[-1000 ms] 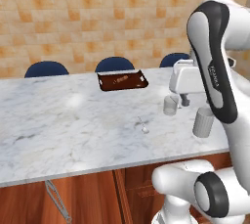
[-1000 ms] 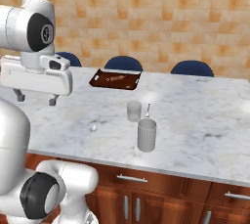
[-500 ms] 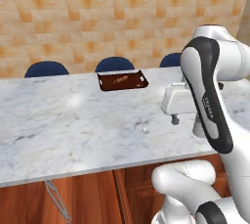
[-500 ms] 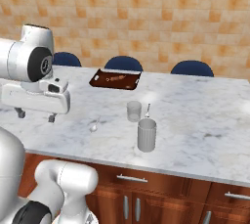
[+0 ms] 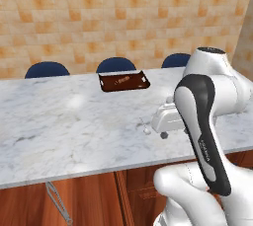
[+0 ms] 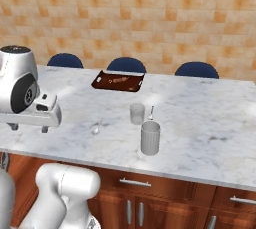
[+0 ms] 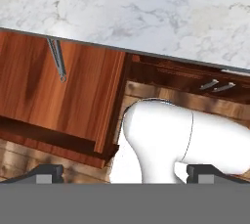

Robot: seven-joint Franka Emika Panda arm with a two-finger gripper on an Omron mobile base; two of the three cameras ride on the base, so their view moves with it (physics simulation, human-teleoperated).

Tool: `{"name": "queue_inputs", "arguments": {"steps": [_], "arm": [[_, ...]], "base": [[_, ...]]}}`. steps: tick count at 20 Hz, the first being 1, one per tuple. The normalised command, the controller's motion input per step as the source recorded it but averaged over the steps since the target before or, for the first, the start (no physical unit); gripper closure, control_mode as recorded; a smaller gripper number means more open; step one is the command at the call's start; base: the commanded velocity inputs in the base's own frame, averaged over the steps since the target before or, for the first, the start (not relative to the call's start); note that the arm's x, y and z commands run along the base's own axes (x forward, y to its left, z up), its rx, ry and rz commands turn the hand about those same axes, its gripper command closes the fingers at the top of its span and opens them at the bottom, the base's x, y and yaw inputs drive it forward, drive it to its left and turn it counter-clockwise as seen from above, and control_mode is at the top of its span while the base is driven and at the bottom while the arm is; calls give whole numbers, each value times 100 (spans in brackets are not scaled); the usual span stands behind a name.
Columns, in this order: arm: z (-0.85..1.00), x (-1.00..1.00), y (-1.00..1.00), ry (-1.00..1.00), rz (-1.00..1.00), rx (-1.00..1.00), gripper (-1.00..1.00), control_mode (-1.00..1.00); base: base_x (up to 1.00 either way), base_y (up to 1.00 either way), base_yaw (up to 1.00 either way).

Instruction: Take the tongs from the drawer on the left and place them on the dining counter next to the tray containing the kebab skewer.

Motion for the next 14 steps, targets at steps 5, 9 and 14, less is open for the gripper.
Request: {"name": "queue_inputs", "arguments": {"steps": [5,9,14], "arm": [[-21,0,46,-17,0,0,-100,-100],[-22,0,52,-14,0,0,-100,-100],[-25,0,48,-12,0,0,-100,-100]], "base": [[0,0,0],[0,0,0],[0,0,0]]}}
